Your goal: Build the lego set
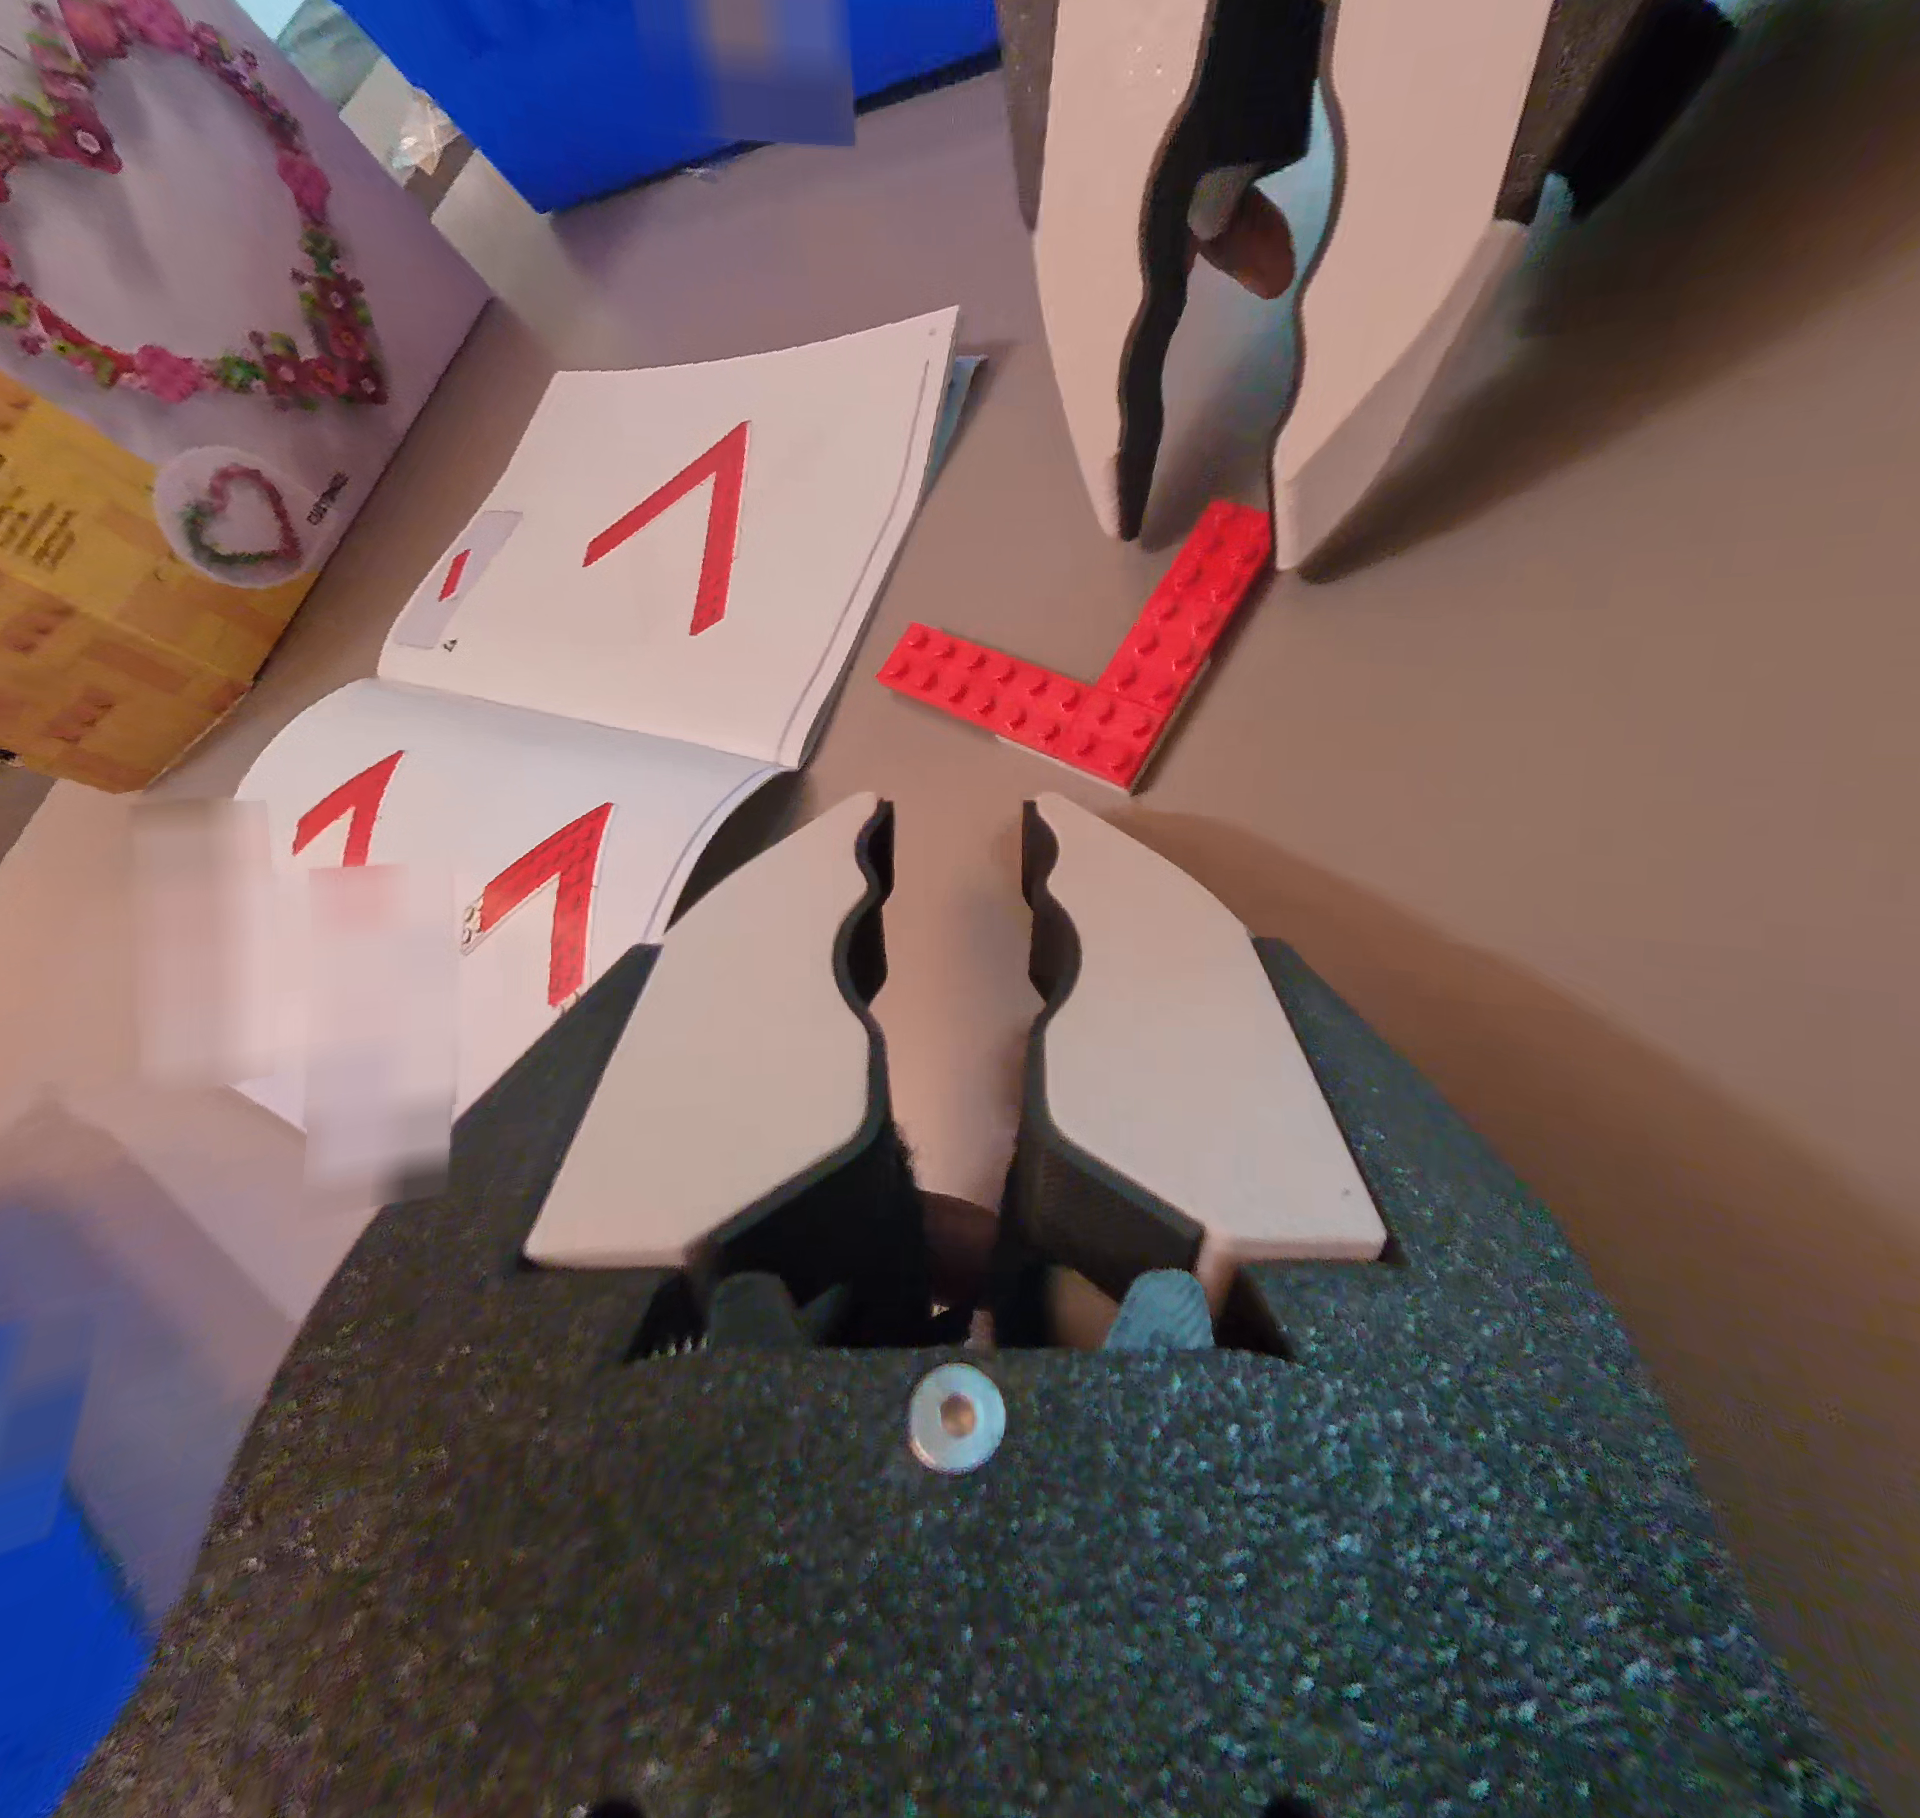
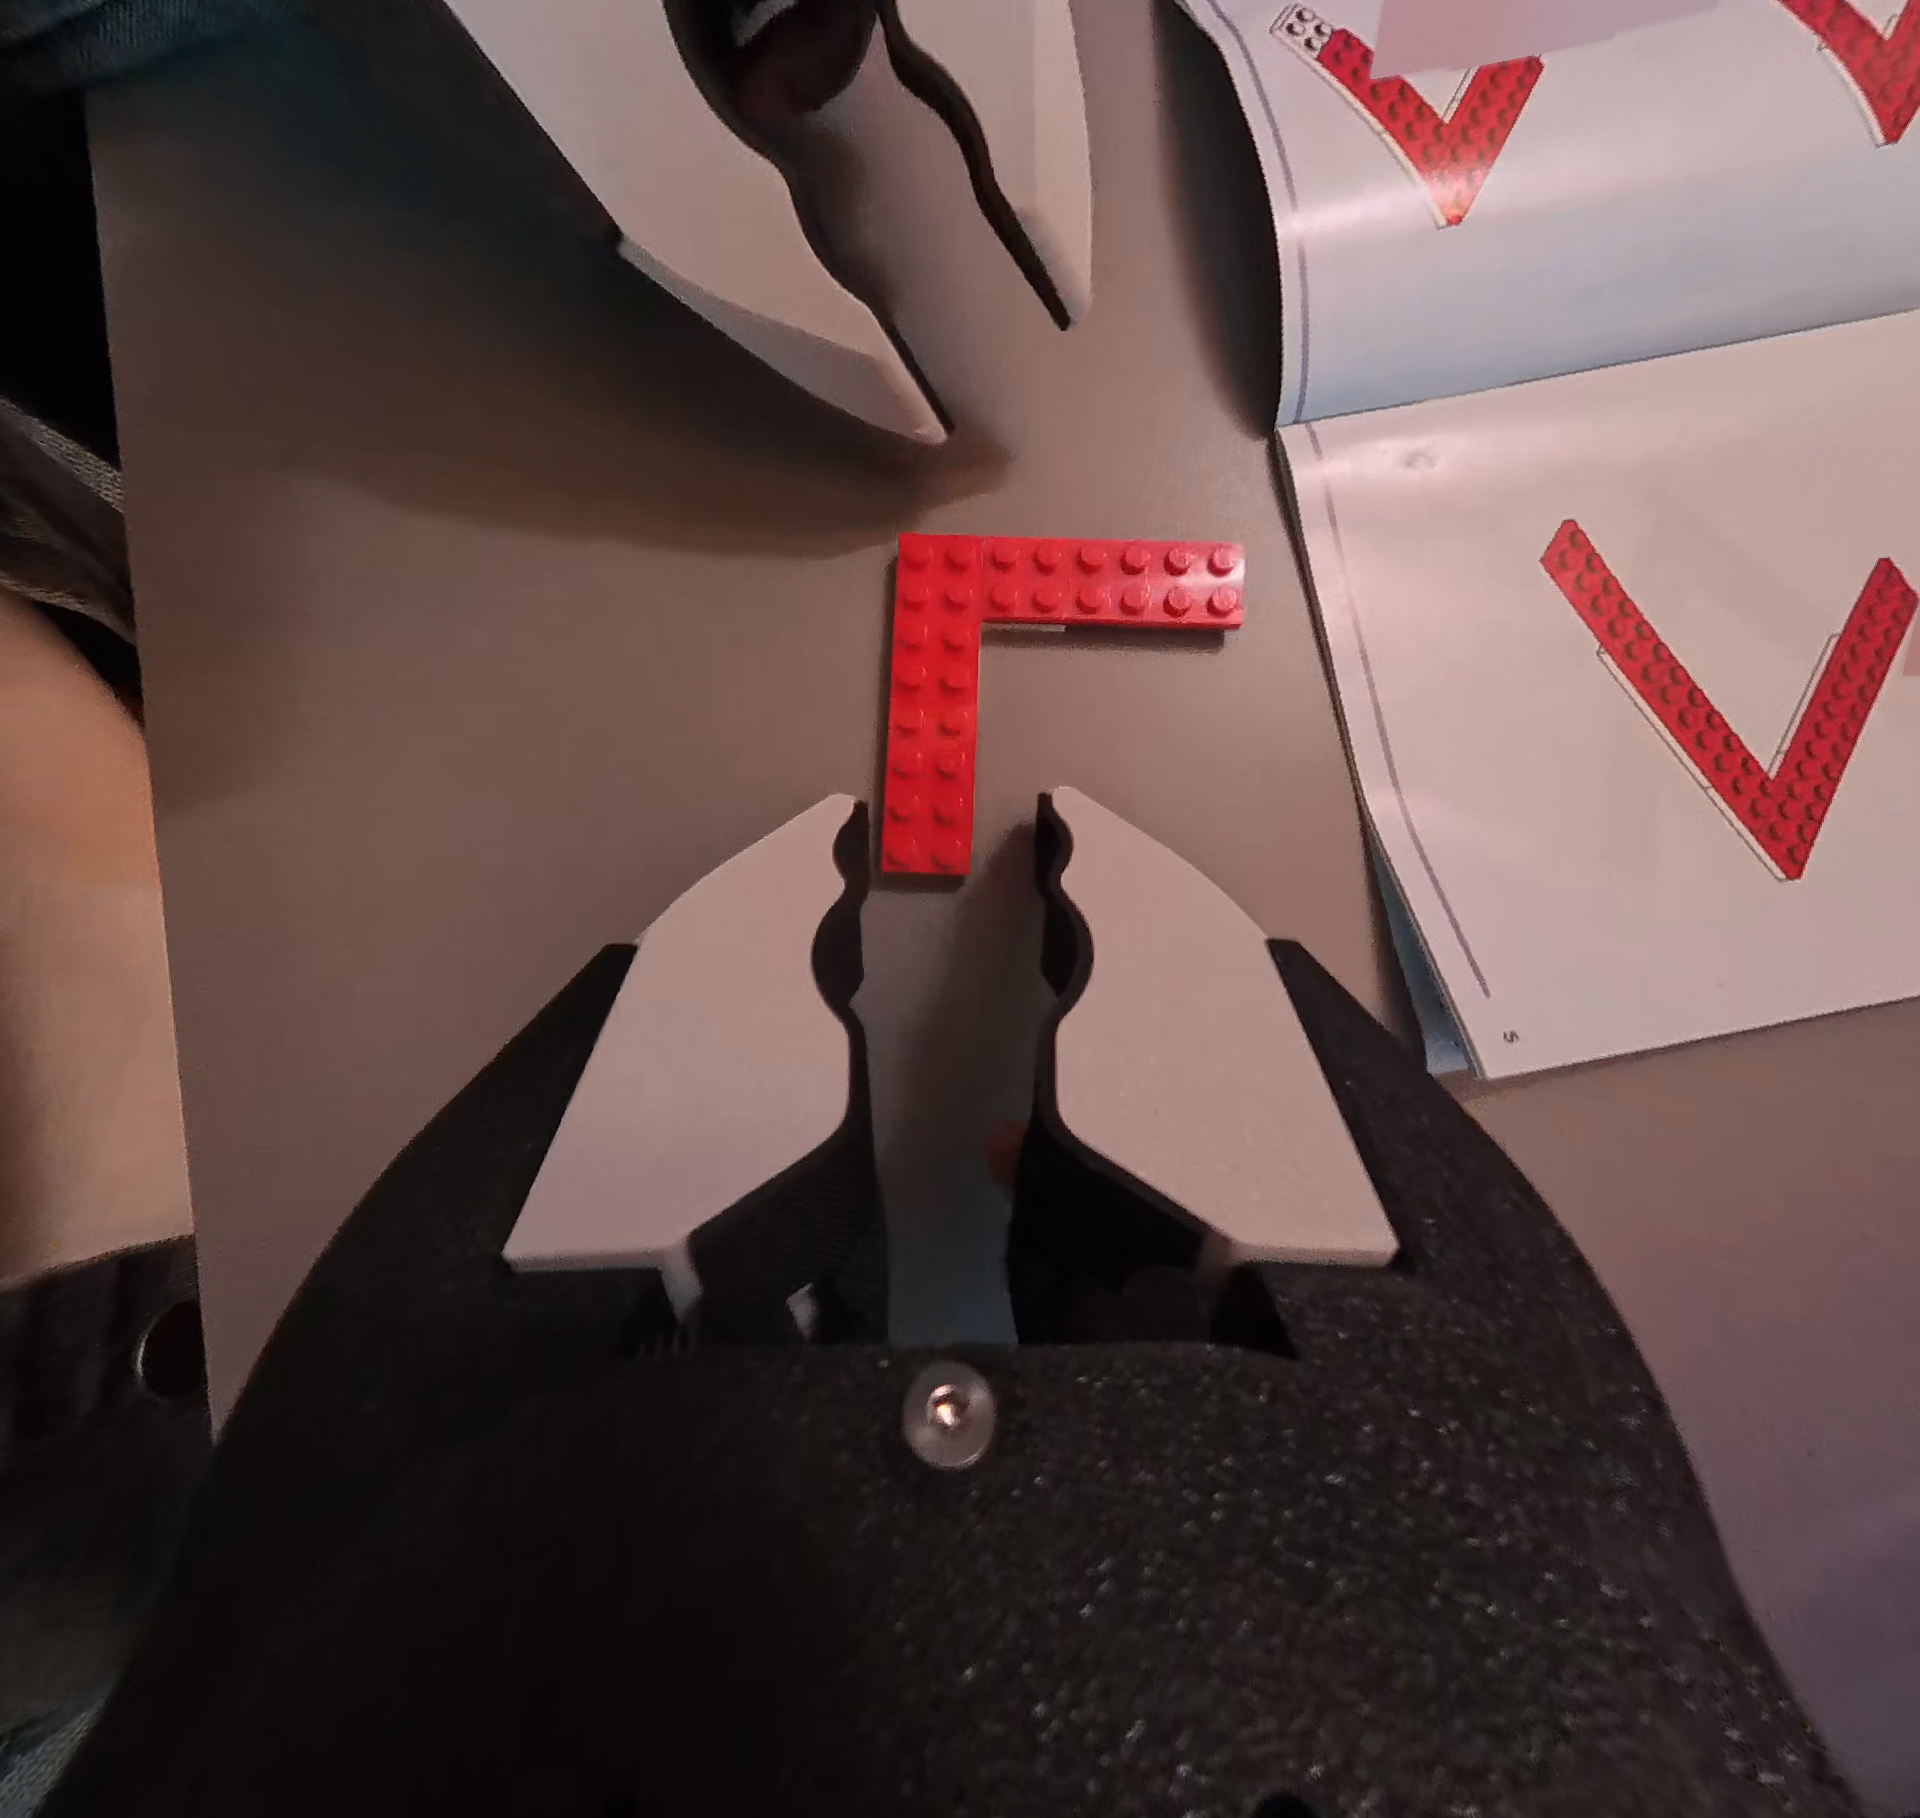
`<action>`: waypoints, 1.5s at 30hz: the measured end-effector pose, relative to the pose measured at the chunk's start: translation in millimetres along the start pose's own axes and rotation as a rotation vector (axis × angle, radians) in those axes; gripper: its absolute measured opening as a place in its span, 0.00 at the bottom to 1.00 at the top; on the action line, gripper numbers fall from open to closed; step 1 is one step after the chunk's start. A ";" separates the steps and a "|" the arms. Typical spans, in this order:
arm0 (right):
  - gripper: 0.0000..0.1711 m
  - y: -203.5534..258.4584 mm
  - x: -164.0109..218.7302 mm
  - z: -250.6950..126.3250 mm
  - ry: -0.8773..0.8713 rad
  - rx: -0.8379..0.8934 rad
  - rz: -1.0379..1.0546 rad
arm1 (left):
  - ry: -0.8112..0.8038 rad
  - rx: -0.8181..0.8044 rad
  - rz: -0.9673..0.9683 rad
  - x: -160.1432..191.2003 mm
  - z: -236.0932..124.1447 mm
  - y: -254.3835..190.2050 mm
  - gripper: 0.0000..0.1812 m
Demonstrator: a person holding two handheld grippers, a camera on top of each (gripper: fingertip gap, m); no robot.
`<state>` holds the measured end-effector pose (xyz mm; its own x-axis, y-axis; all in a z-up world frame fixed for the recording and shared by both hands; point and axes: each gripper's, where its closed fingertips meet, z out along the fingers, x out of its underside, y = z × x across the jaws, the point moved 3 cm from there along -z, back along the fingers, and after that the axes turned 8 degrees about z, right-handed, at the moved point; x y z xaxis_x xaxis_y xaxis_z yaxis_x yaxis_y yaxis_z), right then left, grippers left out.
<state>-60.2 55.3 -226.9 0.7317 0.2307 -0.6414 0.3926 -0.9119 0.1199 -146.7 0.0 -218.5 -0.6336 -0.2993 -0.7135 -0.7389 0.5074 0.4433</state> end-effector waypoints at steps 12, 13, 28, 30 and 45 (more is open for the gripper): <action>0.19 1.7 7.3 -8.4 -0.066 0.001 0.020 | -0.023 -0.024 -0.039 -14.7 7.8 -0.1 0.12; 0.19 2.2 6.6 -5.6 -0.062 0.002 0.013 | -0.012 -0.034 -0.054 -15.1 9.8 0.7 0.12; 0.13 18.5 0.7 6.5 -0.054 -0.103 -0.005 | 0.031 0.023 -0.033 -10.0 15.1 -7.6 0.10; 0.13 17.5 -1.4 3.3 -0.075 -0.109 0.006 | 0.028 0.024 -0.028 -9.9 14.6 -7.8 0.10; 0.16 -14.4 -4.3 -151.7 -0.455 0.095 0.124 | -0.054 0.018 -0.116 -14.1 6.3 1.6 0.11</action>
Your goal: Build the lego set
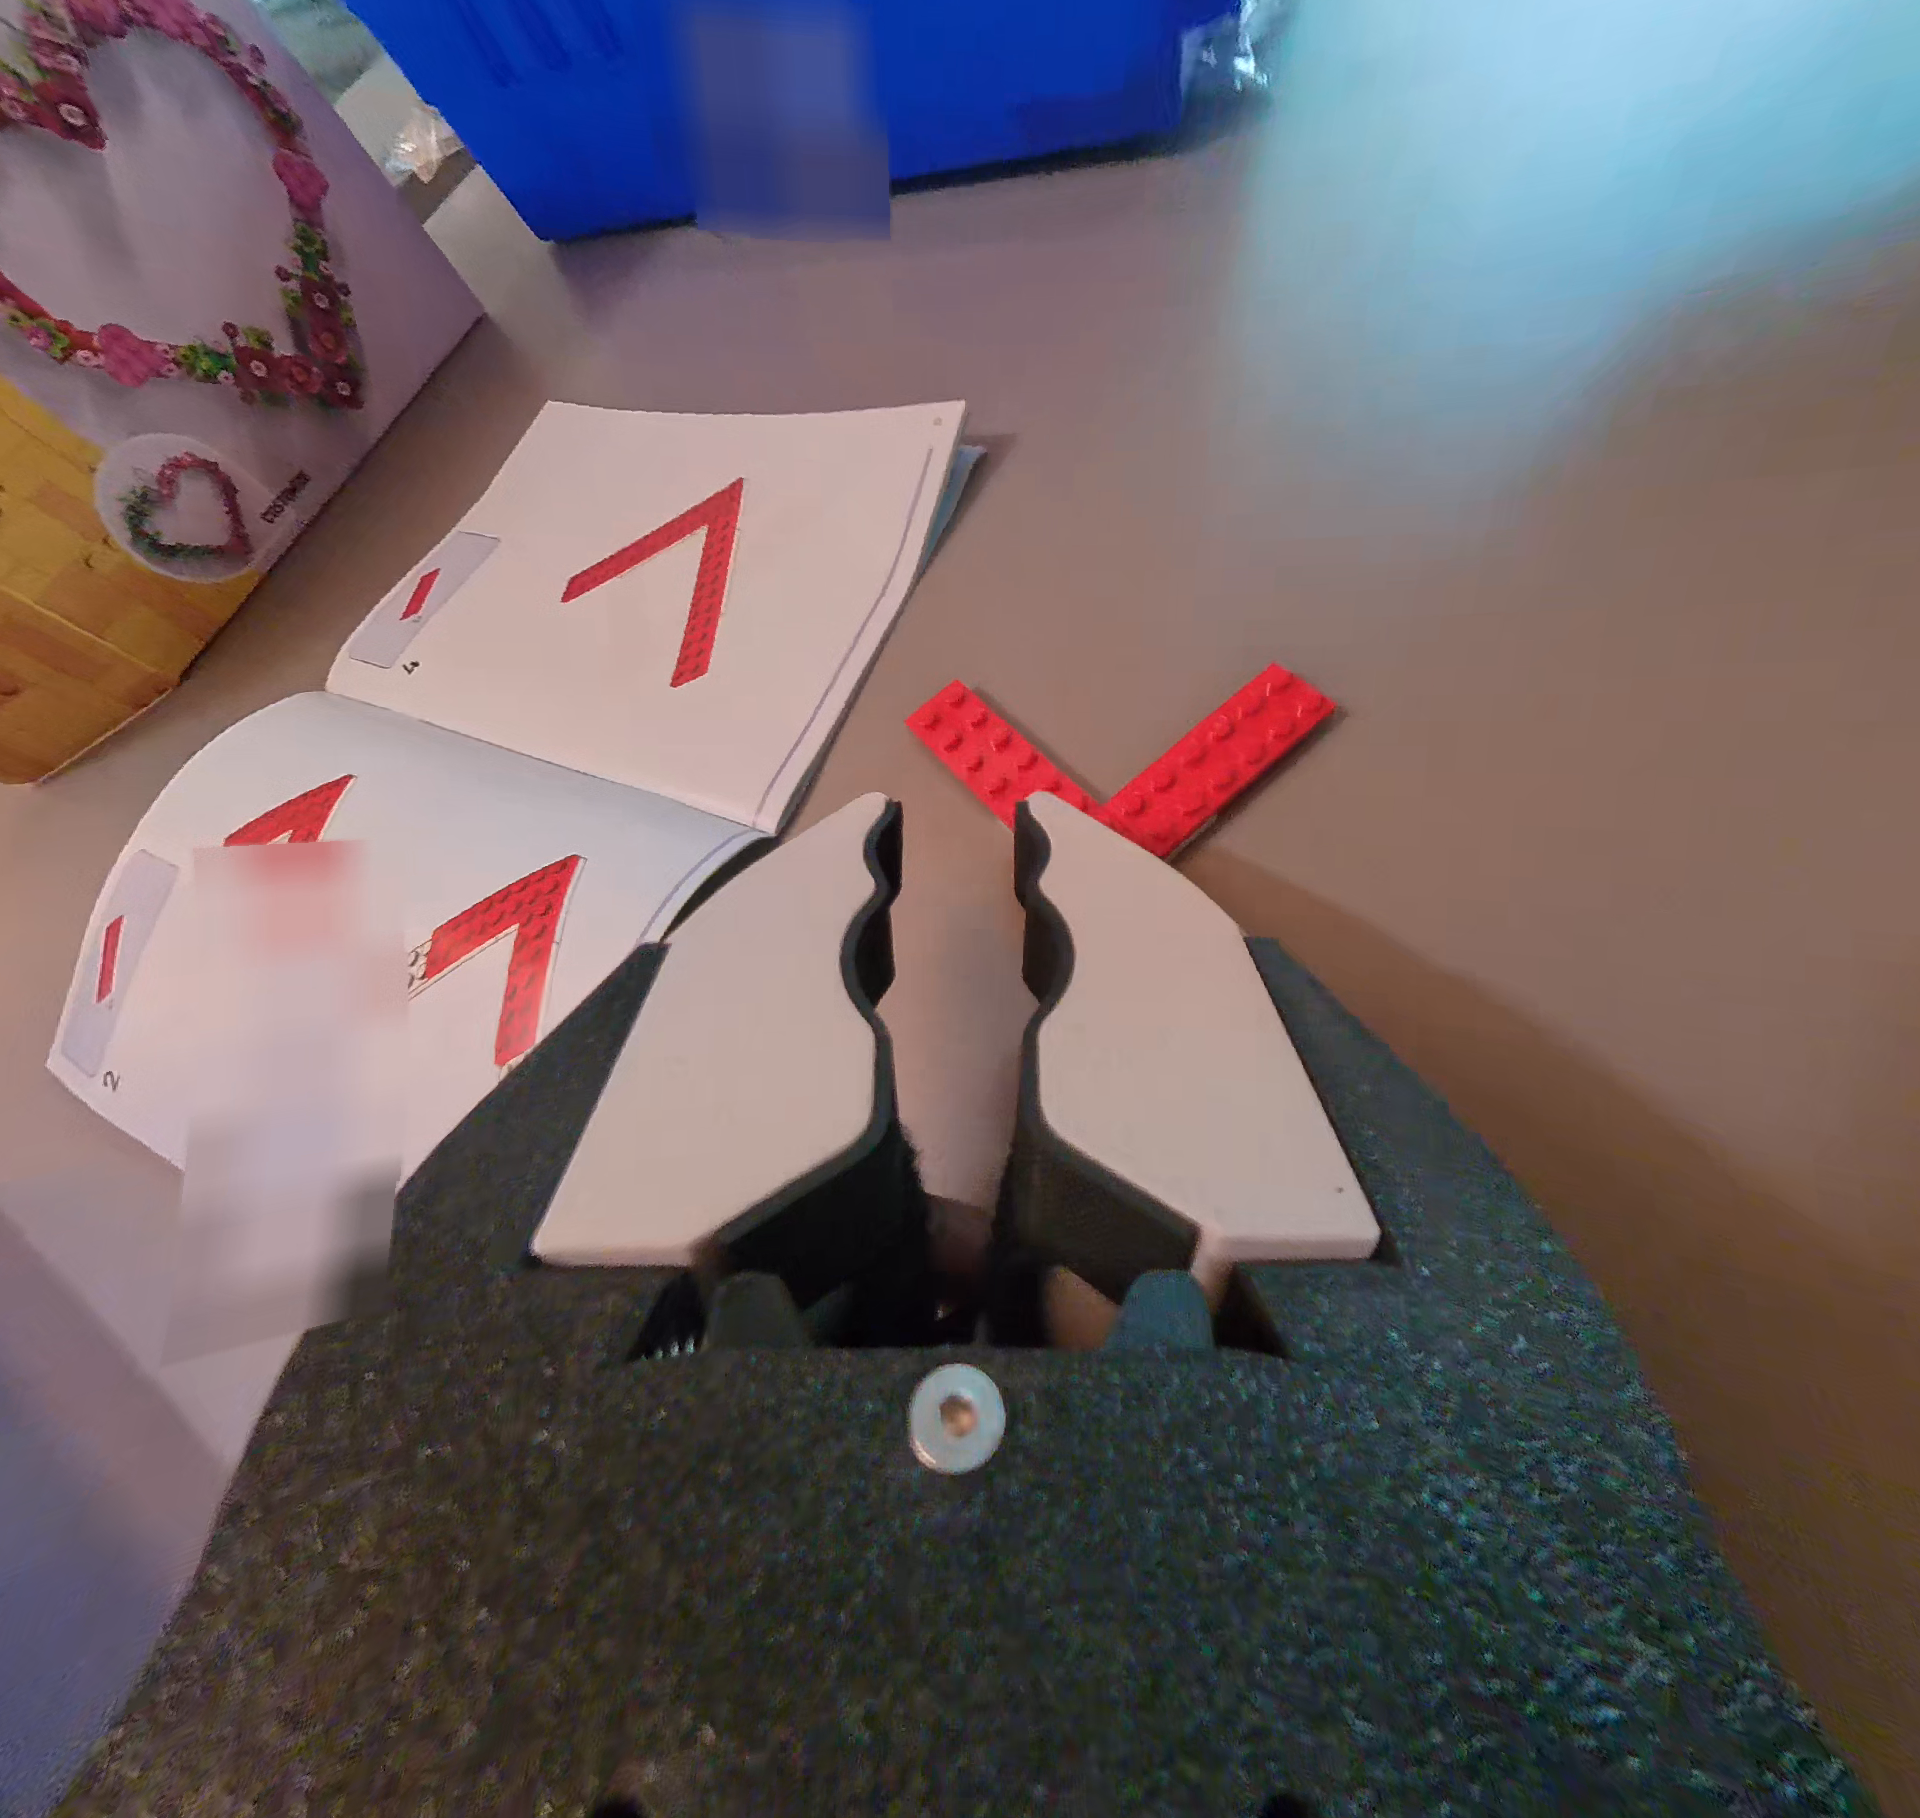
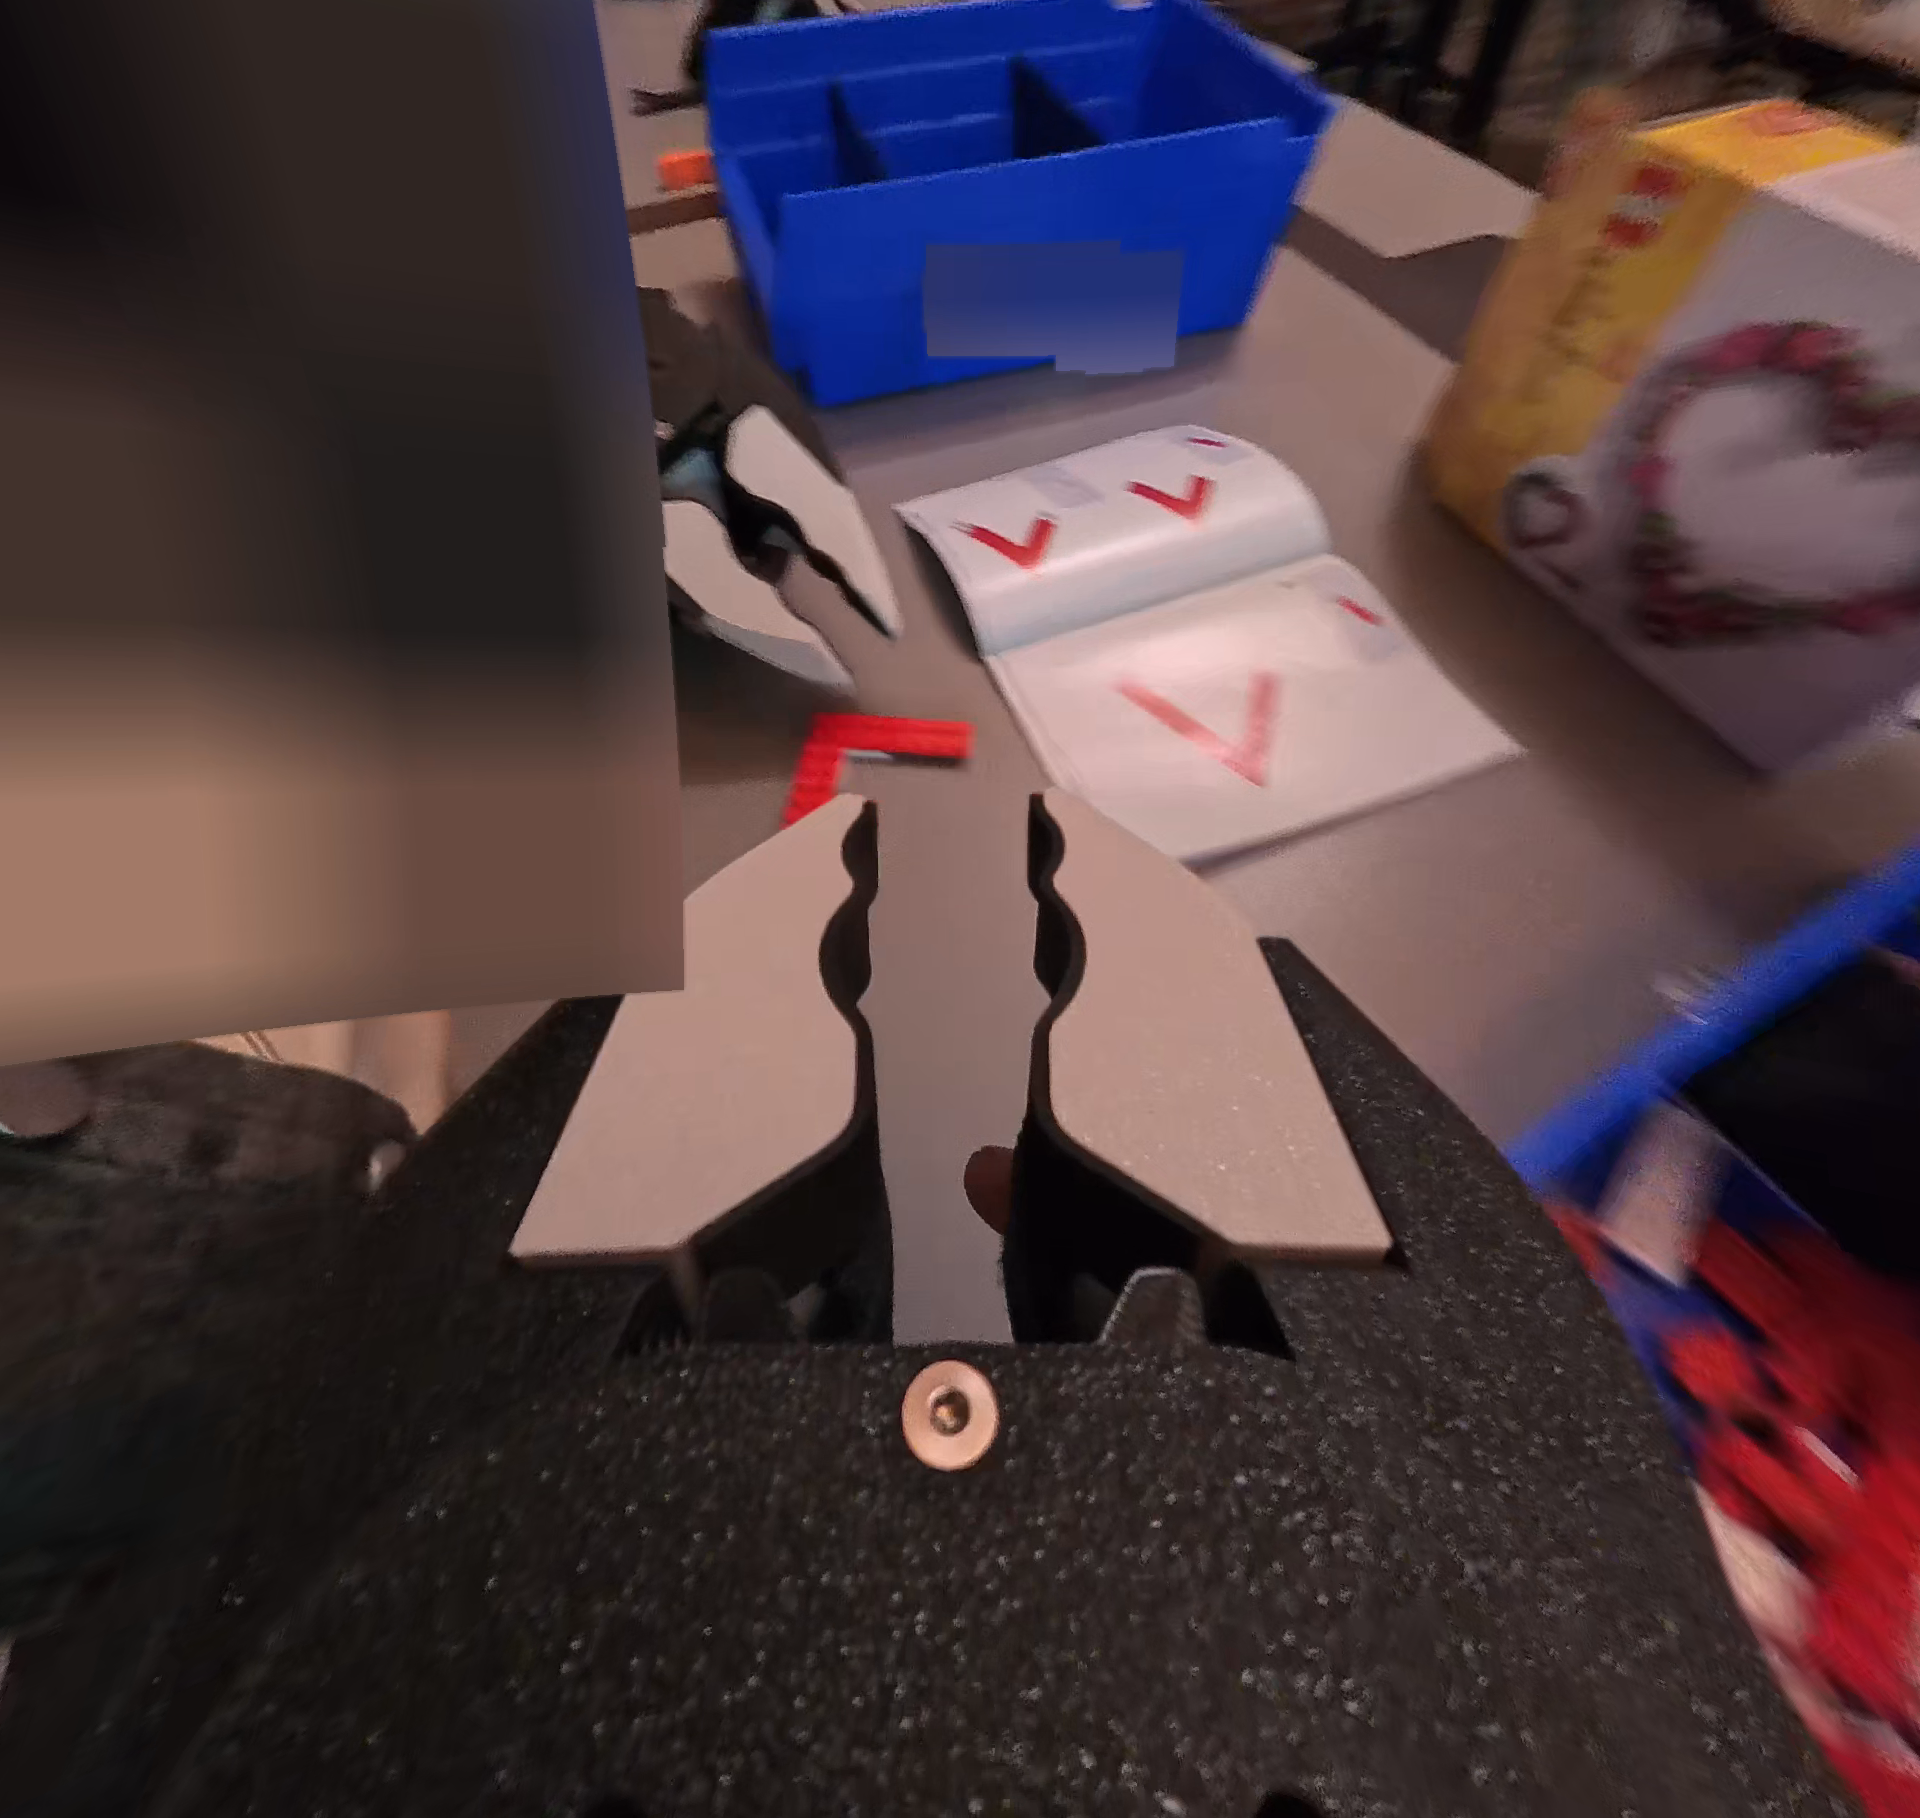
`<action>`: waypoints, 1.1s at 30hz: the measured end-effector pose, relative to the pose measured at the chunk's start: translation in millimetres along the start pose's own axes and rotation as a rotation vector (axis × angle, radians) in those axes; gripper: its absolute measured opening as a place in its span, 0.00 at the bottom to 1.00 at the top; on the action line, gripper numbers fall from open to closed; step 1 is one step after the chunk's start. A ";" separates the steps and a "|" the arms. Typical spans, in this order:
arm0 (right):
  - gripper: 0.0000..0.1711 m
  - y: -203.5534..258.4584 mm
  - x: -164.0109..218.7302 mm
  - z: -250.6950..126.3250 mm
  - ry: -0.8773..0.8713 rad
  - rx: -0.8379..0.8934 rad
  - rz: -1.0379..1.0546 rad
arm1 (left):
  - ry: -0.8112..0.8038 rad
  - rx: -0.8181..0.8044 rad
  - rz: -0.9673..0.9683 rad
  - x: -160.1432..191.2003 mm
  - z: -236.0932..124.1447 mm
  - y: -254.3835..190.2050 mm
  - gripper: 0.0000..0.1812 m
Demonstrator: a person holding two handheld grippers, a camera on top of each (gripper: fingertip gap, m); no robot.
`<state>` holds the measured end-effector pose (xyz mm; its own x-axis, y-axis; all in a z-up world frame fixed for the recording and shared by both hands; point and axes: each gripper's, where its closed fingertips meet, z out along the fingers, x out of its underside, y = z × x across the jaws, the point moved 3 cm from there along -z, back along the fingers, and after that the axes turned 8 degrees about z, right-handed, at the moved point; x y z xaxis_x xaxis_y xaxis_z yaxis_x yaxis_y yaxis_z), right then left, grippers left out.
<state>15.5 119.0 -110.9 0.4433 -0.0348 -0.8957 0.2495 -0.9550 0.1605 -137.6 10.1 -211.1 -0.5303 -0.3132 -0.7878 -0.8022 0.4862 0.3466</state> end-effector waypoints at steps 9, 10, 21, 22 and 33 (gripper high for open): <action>0.13 -113.1 26.9 -140.1 0.210 0.406 0.095 | -0.152 -0.016 -0.170 -14.2 -7.4 15.3 0.11; 0.13 -125.3 31.1 -144.8 0.243 0.433 0.110 | -0.157 -0.020 -0.176 -15.3 -6.6 16.4 0.11; 0.14 -201.8 58.5 -93.9 0.899 0.302 -0.173 | -0.135 -0.136 -0.221 -14.8 -3.3 30.8 0.11; 0.14 -207.2 62.7 -88.2 0.958 0.231 -0.293 | -0.133 -0.138 -0.225 -14.5 -4.0 32.2 0.11; 0.11 -247.5 94.7 -70.0 1.155 -0.003 -0.650 | -0.118 -0.182 -0.244 -2.9 -14.2 39.1 0.11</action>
